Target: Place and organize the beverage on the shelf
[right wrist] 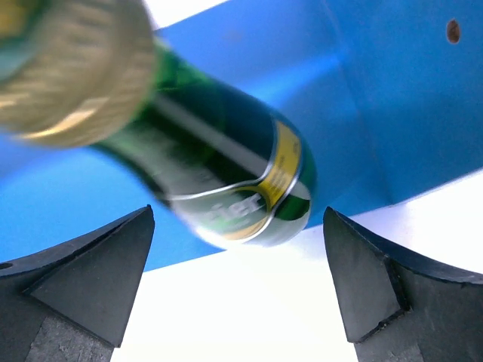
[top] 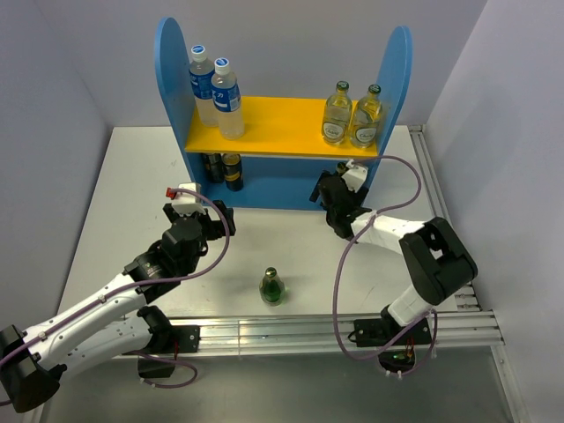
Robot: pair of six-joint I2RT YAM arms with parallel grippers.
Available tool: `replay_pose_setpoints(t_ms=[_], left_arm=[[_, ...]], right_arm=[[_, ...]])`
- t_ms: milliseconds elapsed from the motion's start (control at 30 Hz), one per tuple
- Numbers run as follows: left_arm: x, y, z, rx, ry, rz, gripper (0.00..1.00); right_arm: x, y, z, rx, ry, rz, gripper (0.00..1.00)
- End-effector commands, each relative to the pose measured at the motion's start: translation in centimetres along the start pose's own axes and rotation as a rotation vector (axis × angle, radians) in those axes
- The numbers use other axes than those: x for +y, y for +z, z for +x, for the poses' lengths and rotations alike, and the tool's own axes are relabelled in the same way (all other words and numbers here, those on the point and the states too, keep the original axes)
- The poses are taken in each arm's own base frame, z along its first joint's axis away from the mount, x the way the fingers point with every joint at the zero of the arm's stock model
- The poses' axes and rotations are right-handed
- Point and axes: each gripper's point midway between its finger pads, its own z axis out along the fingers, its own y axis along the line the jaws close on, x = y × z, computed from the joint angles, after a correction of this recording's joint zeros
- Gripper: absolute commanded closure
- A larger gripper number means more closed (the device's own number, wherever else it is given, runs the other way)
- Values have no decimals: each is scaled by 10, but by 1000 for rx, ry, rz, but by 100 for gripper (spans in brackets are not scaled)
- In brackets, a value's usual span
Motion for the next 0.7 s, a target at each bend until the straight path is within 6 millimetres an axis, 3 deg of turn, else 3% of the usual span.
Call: replay_pose_setpoints(t_ms=[0, 300, 367, 500, 667], left_arm=[[-3, -1, -5, -23, -15, 6, 1], [-2, 2, -2, -14, -8, -7, 1], [-2, 2, -2, -15, -9, -6, 1], [-1, 0, -3, -22, -16, -1, 1], [-4, -1, 3, -7, -20, 18, 1]], right_arm=[[6, -14, -19, -59, 25, -12, 0], [9, -57, 4, -40, -38, 10, 0], [15, -73, 7, -52, -35, -11, 0], [3, -104, 17, -34, -45, -44, 0], [2, -150, 39, 1, -67, -150, 0]])
